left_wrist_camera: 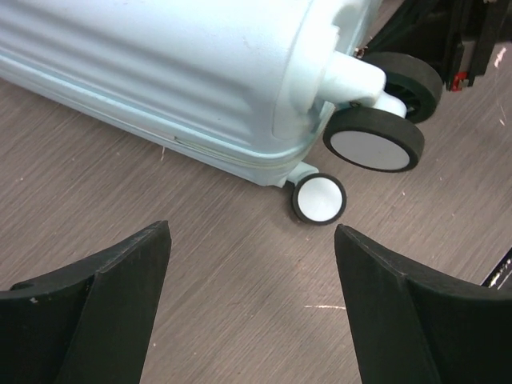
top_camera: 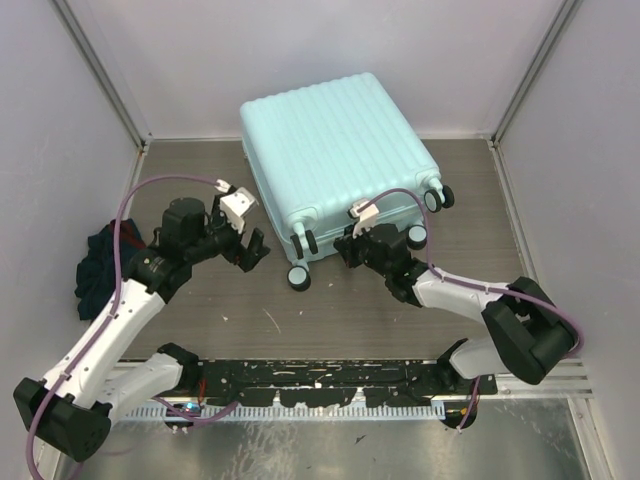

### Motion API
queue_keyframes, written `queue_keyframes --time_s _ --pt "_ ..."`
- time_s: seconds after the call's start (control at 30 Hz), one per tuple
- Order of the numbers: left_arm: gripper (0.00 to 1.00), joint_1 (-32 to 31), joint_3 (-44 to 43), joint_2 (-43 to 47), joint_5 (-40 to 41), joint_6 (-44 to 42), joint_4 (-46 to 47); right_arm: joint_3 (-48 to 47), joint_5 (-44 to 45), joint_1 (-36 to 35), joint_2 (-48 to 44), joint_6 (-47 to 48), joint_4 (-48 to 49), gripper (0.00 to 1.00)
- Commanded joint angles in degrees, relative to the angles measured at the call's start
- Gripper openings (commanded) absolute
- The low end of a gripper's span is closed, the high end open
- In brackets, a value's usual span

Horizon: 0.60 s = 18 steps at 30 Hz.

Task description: Pack the luggage

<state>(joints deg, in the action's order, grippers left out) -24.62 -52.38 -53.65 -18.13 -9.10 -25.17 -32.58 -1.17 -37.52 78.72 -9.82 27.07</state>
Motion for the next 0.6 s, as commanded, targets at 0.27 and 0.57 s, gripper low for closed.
queue_keyframes --time_s 0.27,0.57 --pt "0.98 -2.42 -9.57 -2.33 -23.83 -52.48 -17.76 -0.94 3.75 -0.01 -5.90 3.63 1.14 0.01" --pt "0.96 -8.01 -27.21 -19.78 -22.59 -82.04 -30.76 -0.90 4.21 0.25 -5.54 4.96 1.40 0.01"
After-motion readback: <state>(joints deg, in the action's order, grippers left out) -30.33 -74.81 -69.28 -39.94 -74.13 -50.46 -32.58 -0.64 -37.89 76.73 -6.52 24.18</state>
